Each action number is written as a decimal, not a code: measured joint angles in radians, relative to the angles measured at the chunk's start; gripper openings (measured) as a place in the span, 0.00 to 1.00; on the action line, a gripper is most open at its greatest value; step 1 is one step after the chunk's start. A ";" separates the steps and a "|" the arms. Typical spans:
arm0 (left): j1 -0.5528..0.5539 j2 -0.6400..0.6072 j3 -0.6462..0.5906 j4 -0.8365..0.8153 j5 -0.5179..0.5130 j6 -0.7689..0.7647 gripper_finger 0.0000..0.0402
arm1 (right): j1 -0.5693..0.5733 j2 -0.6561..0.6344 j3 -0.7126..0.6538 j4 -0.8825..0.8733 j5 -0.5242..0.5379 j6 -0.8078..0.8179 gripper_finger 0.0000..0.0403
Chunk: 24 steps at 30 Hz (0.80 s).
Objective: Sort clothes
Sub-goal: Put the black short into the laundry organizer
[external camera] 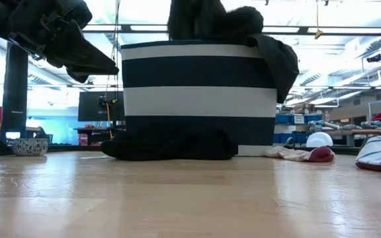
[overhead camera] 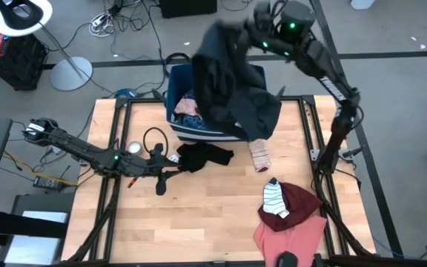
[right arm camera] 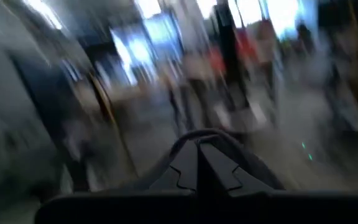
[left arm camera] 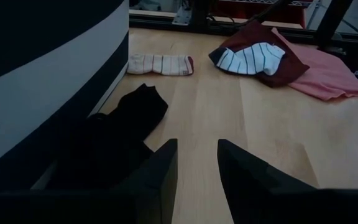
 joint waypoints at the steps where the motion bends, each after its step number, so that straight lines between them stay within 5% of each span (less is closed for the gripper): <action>1: 0.000 0.000 0.000 0.001 0.000 0.000 0.30 | 0.000 -0.018 -0.003 -0.120 0.029 -0.022 0.00; 6: 0.000 0.000 0.000 0.003 0.000 0.000 0.30 | 0.001 -0.055 -0.007 -0.670 0.206 -0.048 0.00; 10: 0.000 0.000 0.000 0.014 -0.012 0.000 0.30 | 0.004 -0.029 -0.013 -0.970 0.247 0.009 0.00; 24: 0.000 0.000 0.000 0.024 -0.024 -0.003 0.30 | 0.063 0.257 -0.242 -0.896 0.170 -0.029 0.01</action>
